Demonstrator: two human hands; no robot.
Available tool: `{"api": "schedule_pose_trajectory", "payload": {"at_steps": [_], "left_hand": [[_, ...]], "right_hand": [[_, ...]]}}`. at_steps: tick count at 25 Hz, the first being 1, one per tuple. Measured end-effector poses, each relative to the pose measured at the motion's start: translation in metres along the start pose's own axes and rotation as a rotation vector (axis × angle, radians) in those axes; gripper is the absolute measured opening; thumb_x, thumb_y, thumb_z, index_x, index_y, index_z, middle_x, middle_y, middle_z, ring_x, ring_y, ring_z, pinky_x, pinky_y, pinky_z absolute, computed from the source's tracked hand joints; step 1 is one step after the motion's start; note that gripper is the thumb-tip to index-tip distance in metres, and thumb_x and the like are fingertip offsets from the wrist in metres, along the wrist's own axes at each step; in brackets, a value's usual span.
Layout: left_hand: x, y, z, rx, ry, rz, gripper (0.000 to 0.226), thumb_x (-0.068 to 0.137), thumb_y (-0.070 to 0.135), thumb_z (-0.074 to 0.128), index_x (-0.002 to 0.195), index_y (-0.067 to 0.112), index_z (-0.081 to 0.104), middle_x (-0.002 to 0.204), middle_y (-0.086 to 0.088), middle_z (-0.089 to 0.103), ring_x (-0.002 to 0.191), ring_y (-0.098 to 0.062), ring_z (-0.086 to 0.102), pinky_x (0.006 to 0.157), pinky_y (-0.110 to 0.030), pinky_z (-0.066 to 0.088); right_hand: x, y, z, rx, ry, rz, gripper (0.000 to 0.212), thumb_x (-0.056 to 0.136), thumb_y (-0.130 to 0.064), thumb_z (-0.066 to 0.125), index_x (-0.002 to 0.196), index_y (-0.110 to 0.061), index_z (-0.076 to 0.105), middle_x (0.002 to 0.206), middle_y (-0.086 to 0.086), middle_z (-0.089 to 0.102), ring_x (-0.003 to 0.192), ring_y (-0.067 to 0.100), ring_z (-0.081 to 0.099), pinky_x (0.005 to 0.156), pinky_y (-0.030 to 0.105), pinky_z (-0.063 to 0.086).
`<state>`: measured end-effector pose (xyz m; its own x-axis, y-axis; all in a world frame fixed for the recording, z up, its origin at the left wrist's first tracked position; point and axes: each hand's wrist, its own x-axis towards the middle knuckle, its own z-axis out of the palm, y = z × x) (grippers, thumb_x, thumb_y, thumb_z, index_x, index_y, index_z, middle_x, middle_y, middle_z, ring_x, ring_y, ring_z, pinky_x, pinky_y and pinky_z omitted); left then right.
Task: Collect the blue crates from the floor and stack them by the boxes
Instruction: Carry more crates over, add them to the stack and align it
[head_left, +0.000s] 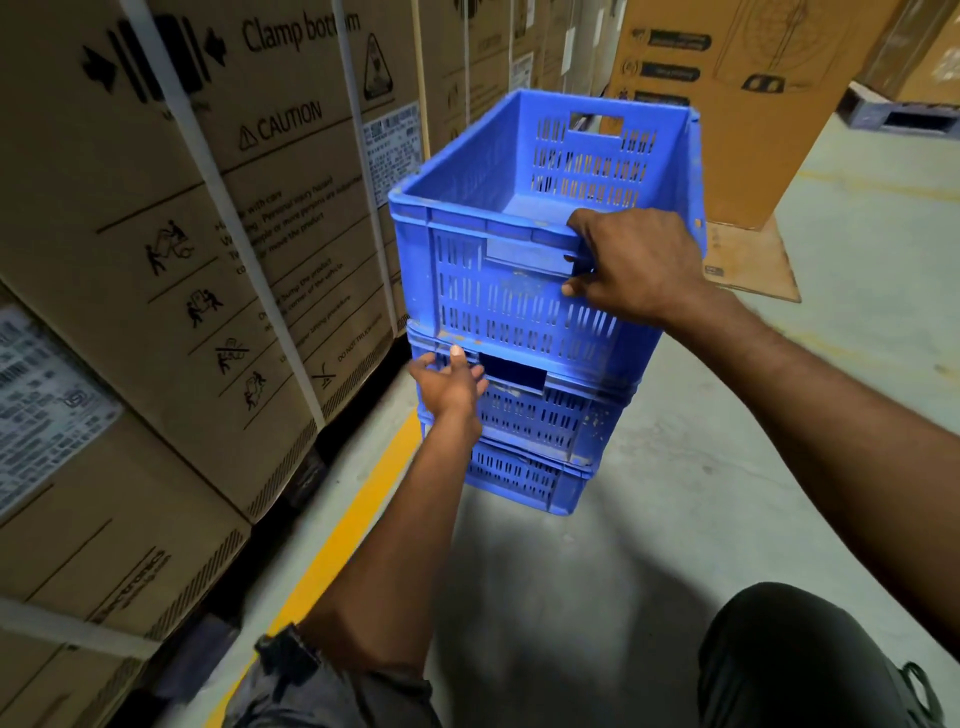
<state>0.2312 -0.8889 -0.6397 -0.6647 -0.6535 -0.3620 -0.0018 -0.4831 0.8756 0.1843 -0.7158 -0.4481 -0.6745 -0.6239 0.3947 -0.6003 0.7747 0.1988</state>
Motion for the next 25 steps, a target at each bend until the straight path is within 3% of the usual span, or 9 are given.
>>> {"api": "schedule_pose_trajectory", "payload": {"at_steps": [3, 7, 9, 11, 14, 16, 18, 20, 25], "left_hand": [[0.0, 0.007, 0.001, -0.064, 0.012, -0.032, 0.047, 0.105, 0.019, 0.052, 0.147, 0.019, 0.031, 0.135, -0.021, 0.056, 0.09, -0.031, 0.07, 0.08, -0.037, 0.06], [0.003, 0.012, -0.003, -0.06, 0.013, -0.057, 0.059, 0.1, 0.031, 0.06, 0.149, 0.015, 0.032, 0.13, -0.022, 0.061, 0.09, -0.031, 0.073, 0.071, -0.032, 0.062], [0.006, 0.016, -0.001, -0.016, 0.027, -0.064, 0.063, 0.098, 0.024, 0.065, 0.15, 0.012, 0.032, 0.129, -0.021, 0.062, 0.08, -0.027, 0.075, 0.071, -0.033, 0.062], [0.007, 0.019, 0.001, 0.009, 0.029, -0.058, 0.053, 0.098, 0.018, 0.065, 0.144, 0.008, 0.041, 0.126, -0.019, 0.064, 0.067, -0.022, 0.073, 0.059, -0.027, 0.061], [0.011, 0.017, 0.0, 0.054, 0.021, -0.051, 0.049, 0.097, 0.023, 0.067, 0.138, 0.006, 0.047, 0.119, -0.021, 0.066, 0.068, -0.022, 0.069, 0.057, -0.029, 0.062], [0.017, 0.018, -0.004, 0.097, 0.026, -0.047, 0.047, 0.094, 0.025, 0.07, 0.13, 0.001, 0.054, 0.106, -0.025, 0.069, 0.061, -0.018, 0.061, 0.057, -0.036, 0.063], [0.026, 0.021, -0.006, 0.128, 0.057, -0.036, 0.027, 0.091, 0.019, 0.073, 0.109, -0.001, 0.066, 0.087, -0.016, 0.069, 0.052, -0.014, 0.059, 0.047, -0.026, 0.056], [0.032, 0.02, -0.008, 0.186, 0.077, -0.032, 0.026, 0.088, 0.018, 0.074, 0.105, -0.001, 0.07, 0.083, -0.011, 0.07, 0.052, -0.012, 0.06, 0.045, -0.021, 0.051], [0.022, 0.009, -0.011, 0.165, 0.034, -0.006, 0.048, 0.092, 0.034, 0.071, 0.131, 0.01, 0.057, 0.117, -0.014, 0.07, 0.08, -0.02, 0.066, 0.056, -0.026, 0.057]], "right_hand": [[-0.001, 0.001, -0.002, -0.006, -0.004, 0.004, 0.047, 0.078, -0.049, 0.077, 0.085, -0.022, 0.039, 0.066, 0.002, 0.044, 0.071, 0.037, 0.061, 0.056, 0.035, 0.033], [-0.002, -0.001, -0.001, -0.026, -0.002, 0.001, 0.046, 0.078, -0.049, 0.076, 0.085, -0.022, 0.039, 0.065, 0.002, 0.045, 0.07, 0.037, 0.061, 0.057, 0.036, 0.037], [-0.002, -0.001, -0.001, -0.033, -0.002, 0.003, 0.046, 0.078, -0.051, 0.075, 0.086, -0.021, 0.041, 0.067, 0.005, 0.05, 0.072, 0.037, 0.062, 0.058, 0.037, 0.041], [0.0, -0.001, -0.004, 0.006, -0.018, 0.016, 0.049, 0.078, -0.061, 0.072, 0.088, -0.018, 0.049, 0.071, 0.007, 0.055, 0.075, 0.038, 0.062, 0.061, 0.036, 0.042], [0.012, -0.008, -0.008, 0.036, -0.025, 0.012, 0.057, 0.083, -0.071, 0.06, 0.096, -0.016, 0.061, 0.083, 0.013, 0.066, 0.085, 0.039, 0.063, 0.063, 0.035, 0.036], [0.022, -0.018, -0.008, 0.05, -0.012, -0.013, 0.052, 0.086, -0.063, 0.062, 0.107, -0.016, 0.061, 0.097, 0.018, 0.069, 0.094, 0.041, 0.064, 0.065, 0.037, 0.034], [0.024, -0.024, -0.004, 0.069, -0.017, -0.02, 0.041, 0.086, -0.05, 0.064, 0.108, -0.016, 0.059, 0.101, 0.02, 0.069, 0.096, 0.043, 0.063, 0.067, 0.039, 0.036], [0.02, -0.024, -0.001, 0.059, -0.017, -0.014, 0.032, 0.084, -0.04, 0.063, 0.106, -0.017, 0.058, 0.1, 0.02, 0.07, 0.095, 0.044, 0.063, 0.069, 0.042, 0.042], [0.013, -0.026, -0.004, 0.085, -0.05, 0.026, 0.041, 0.084, -0.036, 0.06, 0.122, -0.02, 0.057, 0.113, 0.016, 0.068, 0.106, 0.041, 0.061, 0.079, 0.044, 0.047]]}}
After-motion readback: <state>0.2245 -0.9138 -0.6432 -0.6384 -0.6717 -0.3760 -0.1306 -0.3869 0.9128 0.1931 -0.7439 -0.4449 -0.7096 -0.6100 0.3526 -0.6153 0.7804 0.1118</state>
